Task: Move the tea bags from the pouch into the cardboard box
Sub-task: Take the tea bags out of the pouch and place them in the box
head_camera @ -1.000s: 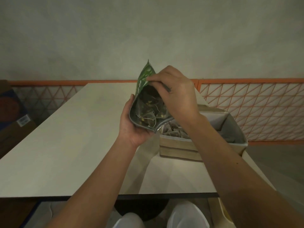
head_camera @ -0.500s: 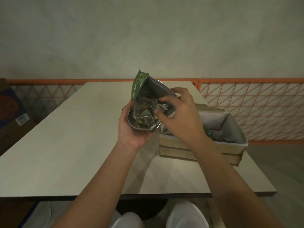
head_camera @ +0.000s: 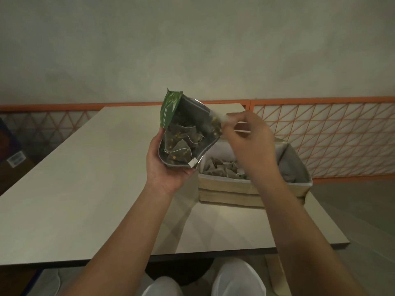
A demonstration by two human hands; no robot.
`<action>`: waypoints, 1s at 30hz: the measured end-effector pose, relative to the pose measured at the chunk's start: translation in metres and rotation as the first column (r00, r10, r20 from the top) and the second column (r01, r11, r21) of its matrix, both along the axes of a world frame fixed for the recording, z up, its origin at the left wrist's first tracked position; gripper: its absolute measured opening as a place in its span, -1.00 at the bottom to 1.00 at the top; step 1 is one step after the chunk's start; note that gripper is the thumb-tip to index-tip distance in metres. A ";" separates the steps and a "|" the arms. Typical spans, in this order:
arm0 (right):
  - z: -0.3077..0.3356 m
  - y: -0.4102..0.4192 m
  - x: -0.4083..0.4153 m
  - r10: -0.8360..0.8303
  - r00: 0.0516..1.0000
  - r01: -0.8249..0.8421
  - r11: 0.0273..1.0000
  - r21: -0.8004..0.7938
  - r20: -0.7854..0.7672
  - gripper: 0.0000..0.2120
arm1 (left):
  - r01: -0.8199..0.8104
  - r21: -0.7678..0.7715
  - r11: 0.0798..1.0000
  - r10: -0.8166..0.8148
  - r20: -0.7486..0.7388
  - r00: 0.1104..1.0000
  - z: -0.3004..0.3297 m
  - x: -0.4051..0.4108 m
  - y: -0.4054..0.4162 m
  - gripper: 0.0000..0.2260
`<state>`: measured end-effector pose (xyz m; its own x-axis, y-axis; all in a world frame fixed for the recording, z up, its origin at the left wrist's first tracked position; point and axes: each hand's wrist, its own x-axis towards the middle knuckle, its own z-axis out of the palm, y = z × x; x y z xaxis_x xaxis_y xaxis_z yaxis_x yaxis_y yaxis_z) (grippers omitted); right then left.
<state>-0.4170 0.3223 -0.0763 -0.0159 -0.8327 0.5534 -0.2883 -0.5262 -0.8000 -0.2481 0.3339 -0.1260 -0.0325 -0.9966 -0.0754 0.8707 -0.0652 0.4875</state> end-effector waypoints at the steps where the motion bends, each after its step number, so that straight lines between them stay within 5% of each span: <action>1: 0.004 0.001 -0.006 0.015 0.998 -0.017 1.000 0.017 0.063 -0.93 | 0.003 -0.006 1.000 -0.003 -0.009 1.000 0.000 -0.001 -0.001 -0.47; 6: 0.015 -0.002 -0.037 0.046 0.947 -0.060 0.998 0.034 0.319 -0.85 | -0.010 -0.033 0.999 0.009 -0.019 1.000 0.001 -0.004 -0.002 -0.49; 8: 0.011 -0.008 -0.051 -0.037 0.967 0.028 0.999 0.039 0.254 -0.85 | -0.017 -0.029 0.999 0.016 -0.021 1.000 0.002 -0.006 -0.001 -0.52; 13: -0.012 -0.022 -0.076 -0.108 0.952 0.167 0.967 0.191 -0.285 -0.85 | -0.013 -0.042 0.999 0.012 -0.035 0.999 0.005 -0.009 0.000 -0.59; 19: -0.033 -0.019 -0.071 -0.011 0.908 0.151 0.942 0.301 -0.420 -0.92 | -0.020 -0.034 0.999 0.019 -0.027 0.999 0.007 -0.010 0.001 -0.61; 22: -0.035 -0.016 -0.055 -0.129 0.887 0.202 0.972 0.121 -0.444 -0.82 | -0.022 -0.026 0.999 0.021 -0.027 0.999 0.007 -0.010 0.001 -0.59; 26: -0.026 0.002 -0.013 -0.118 0.969 0.095 0.989 -0.115 -0.219 -0.90 | -0.032 -0.018 0.999 0.032 -0.018 0.999 0.006 -0.010 0.001 -0.55; 30: -0.031 0.008 0.022 0.018 0.952 0.000 0.998 0.058 -0.307 -0.76 | -0.056 -0.010 0.998 0.056 0.015 0.998 0.004 -0.008 0.000 -0.46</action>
